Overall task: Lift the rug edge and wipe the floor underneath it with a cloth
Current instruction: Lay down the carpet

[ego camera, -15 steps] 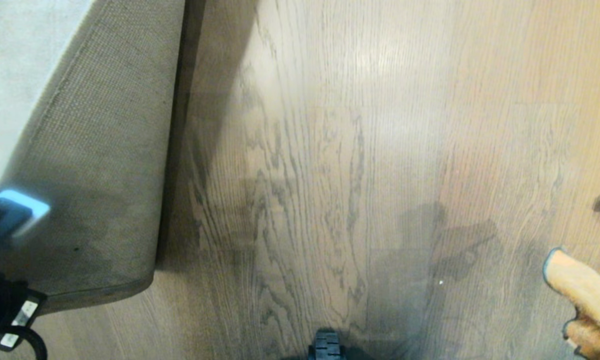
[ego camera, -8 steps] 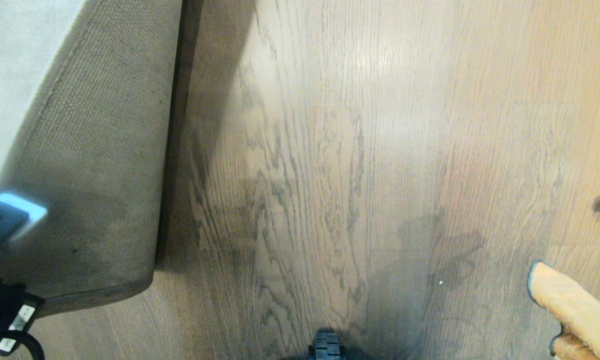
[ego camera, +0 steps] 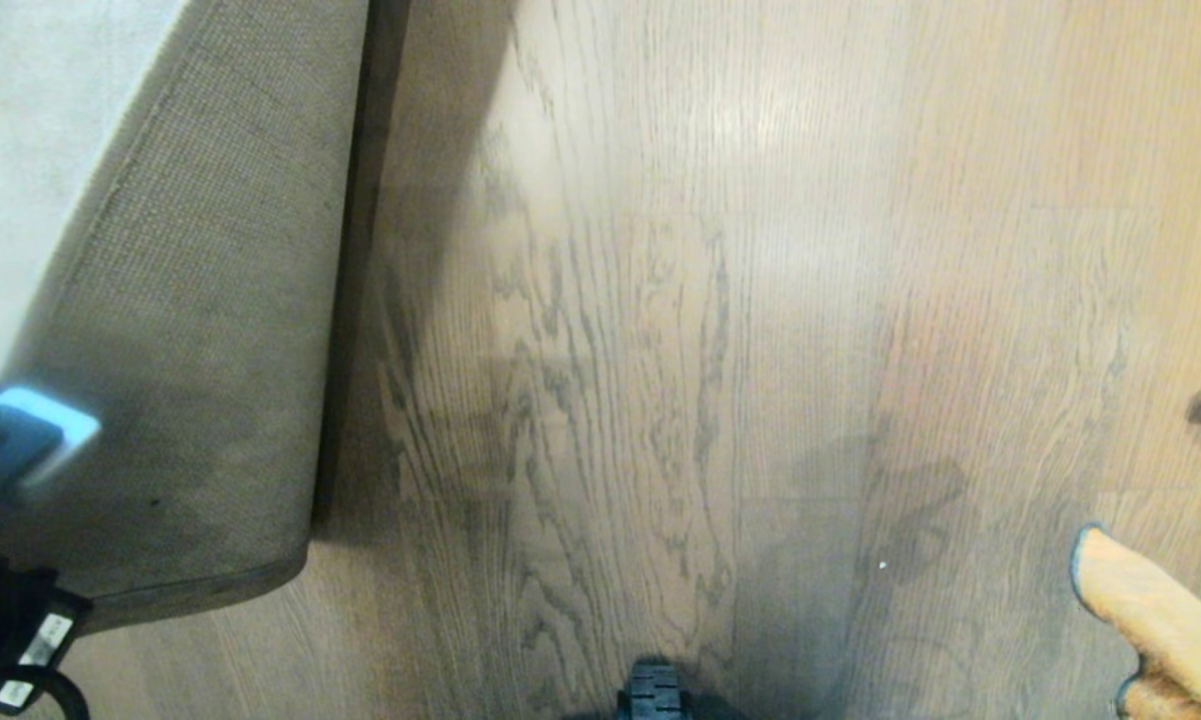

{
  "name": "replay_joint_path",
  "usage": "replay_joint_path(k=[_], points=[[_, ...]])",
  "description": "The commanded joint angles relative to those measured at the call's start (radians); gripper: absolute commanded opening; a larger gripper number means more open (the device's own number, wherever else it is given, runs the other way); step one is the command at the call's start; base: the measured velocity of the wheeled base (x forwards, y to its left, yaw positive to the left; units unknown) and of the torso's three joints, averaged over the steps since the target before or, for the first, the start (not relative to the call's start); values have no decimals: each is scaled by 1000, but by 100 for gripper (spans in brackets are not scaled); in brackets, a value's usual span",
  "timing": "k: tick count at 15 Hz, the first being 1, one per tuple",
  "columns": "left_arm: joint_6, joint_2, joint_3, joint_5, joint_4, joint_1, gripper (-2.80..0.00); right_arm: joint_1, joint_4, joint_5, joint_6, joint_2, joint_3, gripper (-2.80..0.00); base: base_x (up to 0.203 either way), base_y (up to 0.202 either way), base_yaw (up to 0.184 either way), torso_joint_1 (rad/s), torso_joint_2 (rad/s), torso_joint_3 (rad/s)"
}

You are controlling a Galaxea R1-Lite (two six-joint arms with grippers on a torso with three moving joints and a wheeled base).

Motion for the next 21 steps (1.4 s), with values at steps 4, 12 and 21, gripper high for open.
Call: replay_joint_path(k=[4, 12, 21], points=[[1, 3, -2, 3, 1, -4, -280, -2, -8, -1, 24, -67, 3, -280, 0, 0, 0, 0, 0, 0], [9, 3, 1, 1, -78, -51, -280, -2, -8, -1, 39, -67, 3, -280, 0, 0, 0, 0, 0, 0], [4, -9, 0, 3, -147, -135, -280, -2, -8, -1, 39, -67, 3, -280, 0, 0, 0, 0, 0, 0]])
